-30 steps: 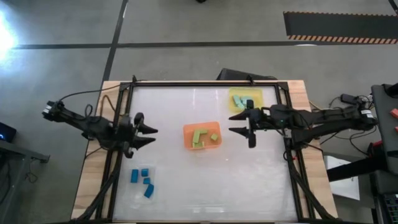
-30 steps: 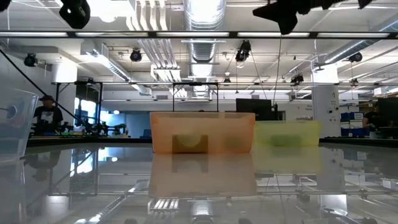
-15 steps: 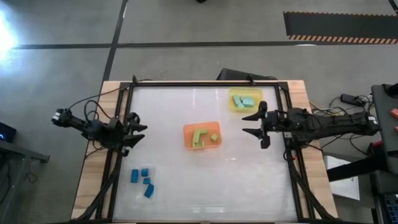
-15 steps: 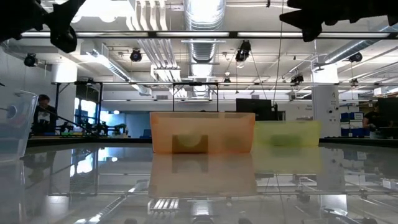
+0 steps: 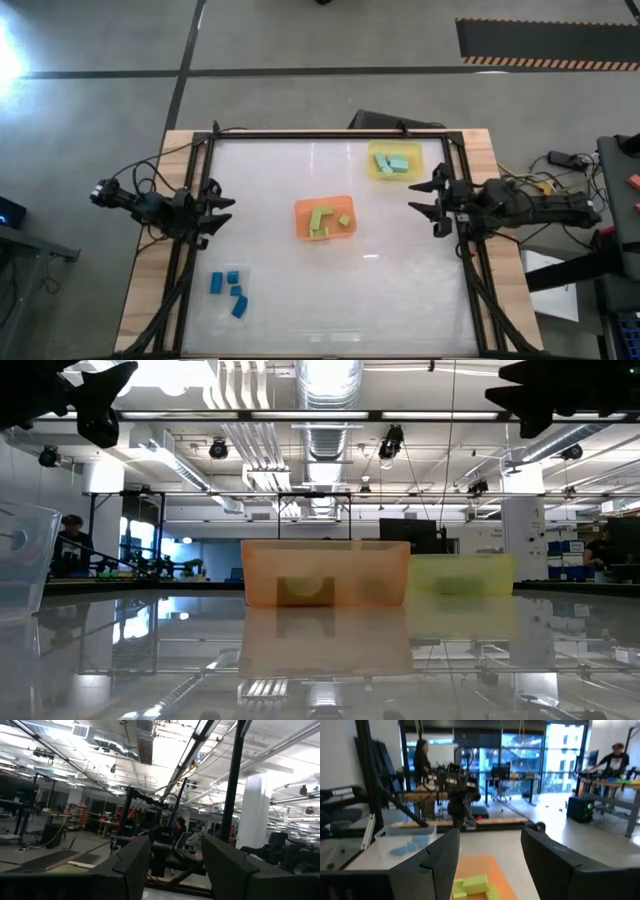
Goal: Sort & place blocks by color
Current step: Return to Home Position
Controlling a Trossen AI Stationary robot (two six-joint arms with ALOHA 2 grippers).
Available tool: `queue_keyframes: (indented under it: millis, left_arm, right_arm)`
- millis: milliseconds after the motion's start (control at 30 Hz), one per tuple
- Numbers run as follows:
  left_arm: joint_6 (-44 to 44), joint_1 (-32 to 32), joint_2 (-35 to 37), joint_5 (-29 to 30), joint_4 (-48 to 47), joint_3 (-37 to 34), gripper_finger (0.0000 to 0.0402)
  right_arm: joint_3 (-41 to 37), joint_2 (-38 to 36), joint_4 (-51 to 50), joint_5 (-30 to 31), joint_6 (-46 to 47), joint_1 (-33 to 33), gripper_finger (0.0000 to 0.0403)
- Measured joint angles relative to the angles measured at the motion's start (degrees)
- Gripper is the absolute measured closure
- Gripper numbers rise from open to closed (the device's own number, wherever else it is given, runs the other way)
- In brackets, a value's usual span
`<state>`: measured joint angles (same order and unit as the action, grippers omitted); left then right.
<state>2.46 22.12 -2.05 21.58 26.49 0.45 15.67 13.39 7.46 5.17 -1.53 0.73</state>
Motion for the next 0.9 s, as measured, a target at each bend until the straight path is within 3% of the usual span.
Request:
queue_keyframes:
  millis: [333,600,900]
  left_arm:
    - [-0.23,0.01,-0.12,0.1,-0.04,-0.09,0.0237]
    - [0.13,0.05,-1.48,0.17,0.05,-0.11,0.0237]
    - [0.13,0.04,-3.2,0.13,0.06,-0.15,0.0237]
  right_arm:
    - [-4.6,-13.26,-7.91,1.05,1.93,0.0,0.02]
    - [-6.21,-11.94,-8.26,0.92,1.18,0.0,0.02]
    - [-14.94,-12.99,7.95,1.05,-2.76,0.0,0.02]
